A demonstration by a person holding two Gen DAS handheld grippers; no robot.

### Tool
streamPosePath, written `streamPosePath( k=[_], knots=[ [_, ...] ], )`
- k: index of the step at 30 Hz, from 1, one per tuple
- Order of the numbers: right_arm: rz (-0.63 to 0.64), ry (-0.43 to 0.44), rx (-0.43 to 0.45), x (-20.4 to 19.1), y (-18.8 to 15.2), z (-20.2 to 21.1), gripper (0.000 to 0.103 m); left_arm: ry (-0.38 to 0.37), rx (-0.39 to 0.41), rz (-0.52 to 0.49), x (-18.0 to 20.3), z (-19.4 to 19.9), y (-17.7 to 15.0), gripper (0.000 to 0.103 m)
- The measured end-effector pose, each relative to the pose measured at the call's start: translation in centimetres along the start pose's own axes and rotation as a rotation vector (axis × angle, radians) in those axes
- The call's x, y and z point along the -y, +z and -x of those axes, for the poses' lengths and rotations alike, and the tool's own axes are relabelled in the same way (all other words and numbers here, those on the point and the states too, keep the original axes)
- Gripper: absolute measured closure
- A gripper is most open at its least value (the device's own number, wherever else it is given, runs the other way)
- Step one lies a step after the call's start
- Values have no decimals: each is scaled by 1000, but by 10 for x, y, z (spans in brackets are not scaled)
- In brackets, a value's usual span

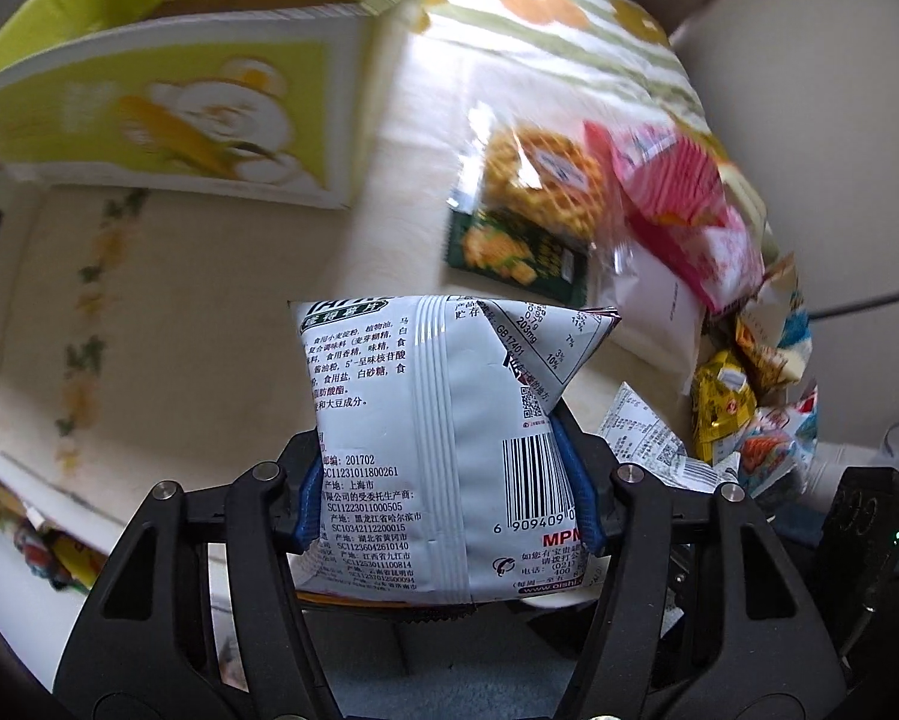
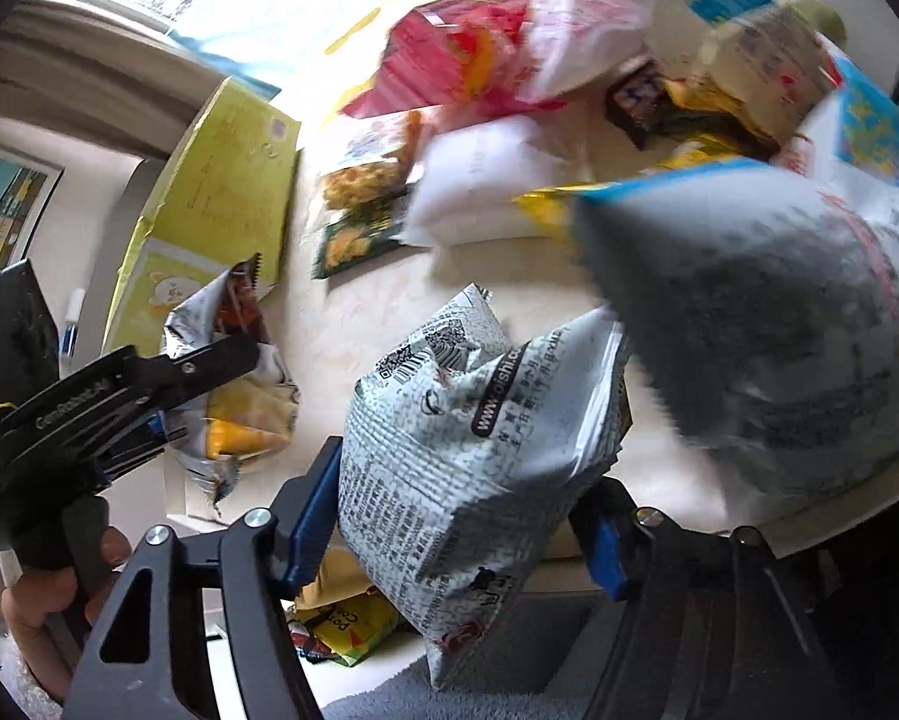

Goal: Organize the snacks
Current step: 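Carry both white chip bags over the yellow box and open both grippers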

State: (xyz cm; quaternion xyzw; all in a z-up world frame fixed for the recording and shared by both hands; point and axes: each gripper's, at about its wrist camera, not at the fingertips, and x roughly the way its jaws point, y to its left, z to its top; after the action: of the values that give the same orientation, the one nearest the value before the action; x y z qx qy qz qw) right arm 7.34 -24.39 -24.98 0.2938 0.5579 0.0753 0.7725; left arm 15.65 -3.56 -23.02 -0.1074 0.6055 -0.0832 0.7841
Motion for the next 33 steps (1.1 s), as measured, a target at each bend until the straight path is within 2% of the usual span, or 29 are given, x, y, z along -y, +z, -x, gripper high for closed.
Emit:
streamPosePath(
  k=[9, 15, 24, 33],
  knots=[
    [153, 49, 56, -55, 33, 9, 44, 3, 132, 85, -33, 58, 12, 45],
    [245, 75, 112, -102, 67, 20, 44, 7, 231, 98, -50, 96, 43, 45],
    [334, 93, 180, -177, 130, 25, 44, 8, 322, 90, -91, 134, 124, 45],
    [394, 90, 158, -256, 179, -31, 44, 31, 305, 67, -147, 120, 222, 44]
  ],
)
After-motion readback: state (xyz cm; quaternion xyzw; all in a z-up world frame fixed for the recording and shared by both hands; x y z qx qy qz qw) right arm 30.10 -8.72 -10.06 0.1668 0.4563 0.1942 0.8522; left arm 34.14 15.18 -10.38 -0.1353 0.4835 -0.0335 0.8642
